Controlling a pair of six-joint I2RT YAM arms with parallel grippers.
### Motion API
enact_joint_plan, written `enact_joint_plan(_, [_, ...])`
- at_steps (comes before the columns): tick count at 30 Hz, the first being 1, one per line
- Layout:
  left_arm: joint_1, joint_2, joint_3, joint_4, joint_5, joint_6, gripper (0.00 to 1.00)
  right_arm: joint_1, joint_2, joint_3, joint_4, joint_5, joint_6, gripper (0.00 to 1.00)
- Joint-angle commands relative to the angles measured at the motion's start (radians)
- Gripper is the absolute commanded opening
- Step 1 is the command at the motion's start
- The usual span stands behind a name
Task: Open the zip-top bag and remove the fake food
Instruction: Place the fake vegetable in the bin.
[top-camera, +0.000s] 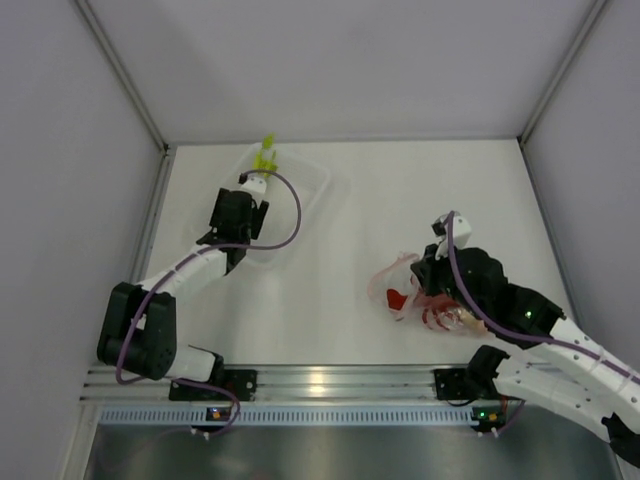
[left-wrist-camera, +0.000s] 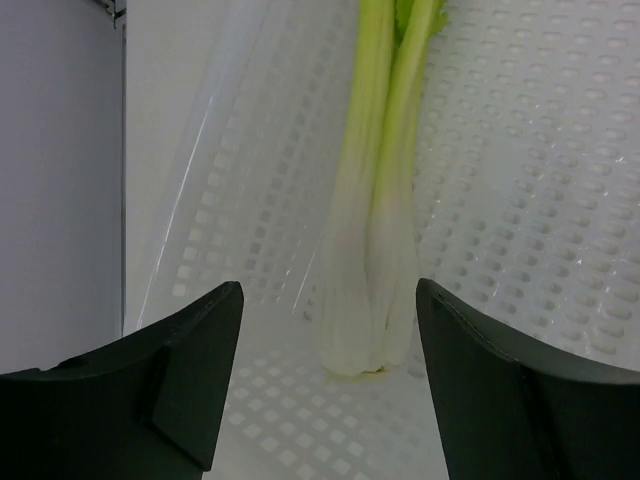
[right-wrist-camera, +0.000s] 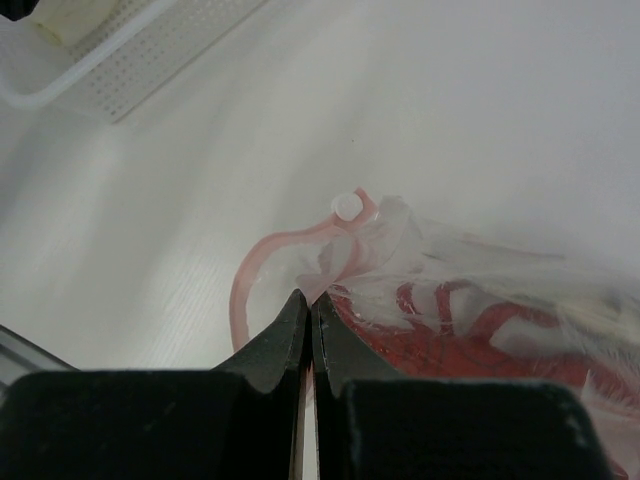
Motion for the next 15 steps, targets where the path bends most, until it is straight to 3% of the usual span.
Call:
enact_joint_plan(1, [0.005,-0.014,0.062,0.077,-0.050,0.000,0.76,-0.014,0.009,0.034,0.046,-0.018,-0.009,0.00])
enact_joint_plan(5, [0.005,-0.054,0.113,0.042,-0.042,-0.016,0.84,-0.014,0.021,0.046,0.055,-0.022,-0.001,0.00])
enact_joint_plan(6, [0.004,-0.068,0.128,0.022,-0.021,-0.041,0.98,-0.012,0.024,0.048,0.060,-0.025,0.000,0.00])
enact_joint_plan(12, [-0.004,-0.128,0.288,-0.196,0.152,-0.176,0.98,-0.014,0.050,0.071,0.093,-0.048,0.016,0.00])
enact_joint_plan(15, [-0.053,-0.134,0.352,-0.268,0.145,-0.211,0.98,-0.014,0.049,0.070,0.122,-0.064,0.034,0.00])
